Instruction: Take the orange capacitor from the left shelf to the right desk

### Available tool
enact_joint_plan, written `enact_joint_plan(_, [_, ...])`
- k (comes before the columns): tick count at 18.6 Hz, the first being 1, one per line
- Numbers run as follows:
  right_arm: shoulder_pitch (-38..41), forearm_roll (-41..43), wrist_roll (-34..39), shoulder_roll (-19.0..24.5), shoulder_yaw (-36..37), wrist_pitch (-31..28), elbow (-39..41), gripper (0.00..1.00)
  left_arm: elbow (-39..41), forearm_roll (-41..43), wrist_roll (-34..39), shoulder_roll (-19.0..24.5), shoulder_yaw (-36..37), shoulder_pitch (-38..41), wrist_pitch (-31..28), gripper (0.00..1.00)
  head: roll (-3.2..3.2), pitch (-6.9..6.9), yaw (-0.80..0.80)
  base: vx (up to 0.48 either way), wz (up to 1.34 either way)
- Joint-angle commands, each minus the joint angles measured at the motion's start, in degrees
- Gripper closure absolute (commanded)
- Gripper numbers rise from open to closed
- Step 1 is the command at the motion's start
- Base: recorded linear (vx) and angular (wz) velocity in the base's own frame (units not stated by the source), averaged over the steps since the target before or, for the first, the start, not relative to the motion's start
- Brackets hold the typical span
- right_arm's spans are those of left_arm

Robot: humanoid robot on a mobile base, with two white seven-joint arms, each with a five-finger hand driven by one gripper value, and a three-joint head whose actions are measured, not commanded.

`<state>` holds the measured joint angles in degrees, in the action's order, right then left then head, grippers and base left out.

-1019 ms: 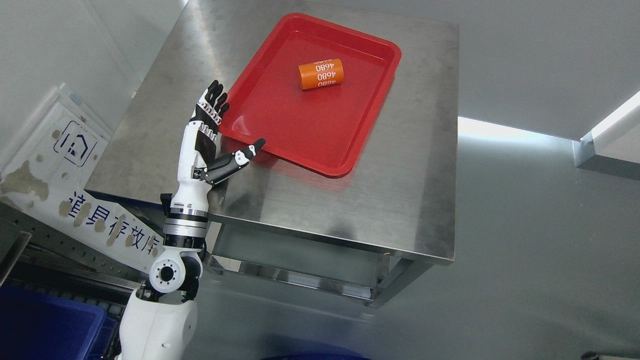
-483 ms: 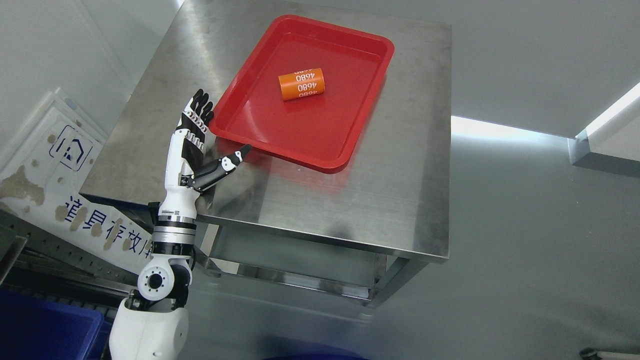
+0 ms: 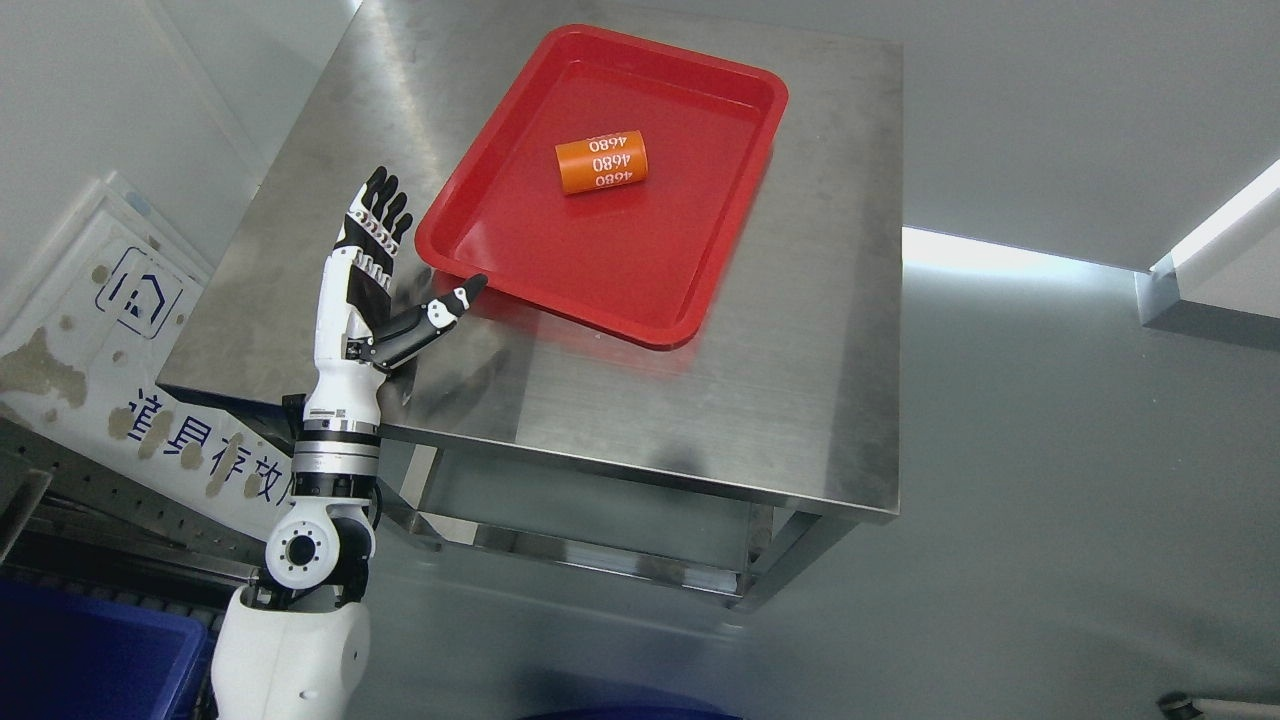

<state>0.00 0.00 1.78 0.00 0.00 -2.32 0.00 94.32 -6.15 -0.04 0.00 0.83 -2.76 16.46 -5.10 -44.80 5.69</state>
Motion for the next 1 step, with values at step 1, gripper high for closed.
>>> enact_joint_plan(1, [1.93,0.00,0.06,-1.00,0.70,0.03,1.32,0.00,0.34,-0.01,-0.48,1.00,-2.59,-1.19,2.17,0.00,0.00,0.00,0.00,-0.011,0.00])
